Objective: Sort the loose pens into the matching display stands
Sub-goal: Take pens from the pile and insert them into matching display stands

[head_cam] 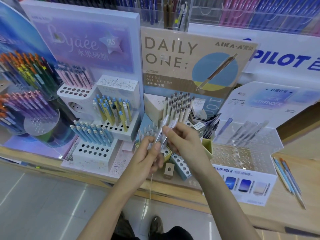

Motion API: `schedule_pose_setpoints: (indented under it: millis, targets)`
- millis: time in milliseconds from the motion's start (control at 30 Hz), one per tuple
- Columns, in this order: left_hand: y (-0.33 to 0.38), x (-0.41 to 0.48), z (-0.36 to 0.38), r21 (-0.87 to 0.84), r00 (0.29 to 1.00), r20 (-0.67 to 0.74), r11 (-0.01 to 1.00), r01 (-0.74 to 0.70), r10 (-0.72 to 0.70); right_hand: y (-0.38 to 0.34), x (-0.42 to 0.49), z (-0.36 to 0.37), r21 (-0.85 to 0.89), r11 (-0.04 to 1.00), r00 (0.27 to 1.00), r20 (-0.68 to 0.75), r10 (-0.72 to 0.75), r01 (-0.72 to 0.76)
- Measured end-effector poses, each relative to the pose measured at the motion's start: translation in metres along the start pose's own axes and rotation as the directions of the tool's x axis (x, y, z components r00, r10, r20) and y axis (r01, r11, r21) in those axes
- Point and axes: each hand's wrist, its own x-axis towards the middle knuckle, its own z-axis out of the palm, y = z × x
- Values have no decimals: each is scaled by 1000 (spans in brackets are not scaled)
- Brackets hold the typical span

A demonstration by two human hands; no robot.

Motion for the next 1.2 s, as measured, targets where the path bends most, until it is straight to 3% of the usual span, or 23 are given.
schedule_pose_setpoints:
  millis: [200, 367, 500, 733, 933, 1067, 1200]
  targets:
    - [-38, -21, -12, 407, 996, -65, 913, -23, 54, 42, -25, -1, -202, 979, 998, 67, -2, 16]
    - [-65, -28, -15, 519, 969, -233, 853, 55, 80, 64, -43, 3, -373, 927, 999, 40, -15, 29]
    - [-70, -31, -24, 490, 928, -360, 866, 98, 99, 67, -32, -2, -452, 892, 980, -171, -106, 17]
    - [-70, -28, -30, 488, 936, -337, 869, 82, 101, 83, -3, 1, -490, 871, 950, -286, -128, -30]
    - [-69, -27, -32, 445, 934, -347, 891, 87, 82, 87, 5, -6, -559, 829, 945, -290, -153, -37]
    - [-69, -26, -35, 410, 933, -354, 907, 97, 61, 92, 6, 8, -611, 792, 967, -202, -155, -1]
    - [-66, -25, -37, 404, 932, -357, 910, 89, 67, 94, 12, 19, -639, 766, 985, -166, -51, -68]
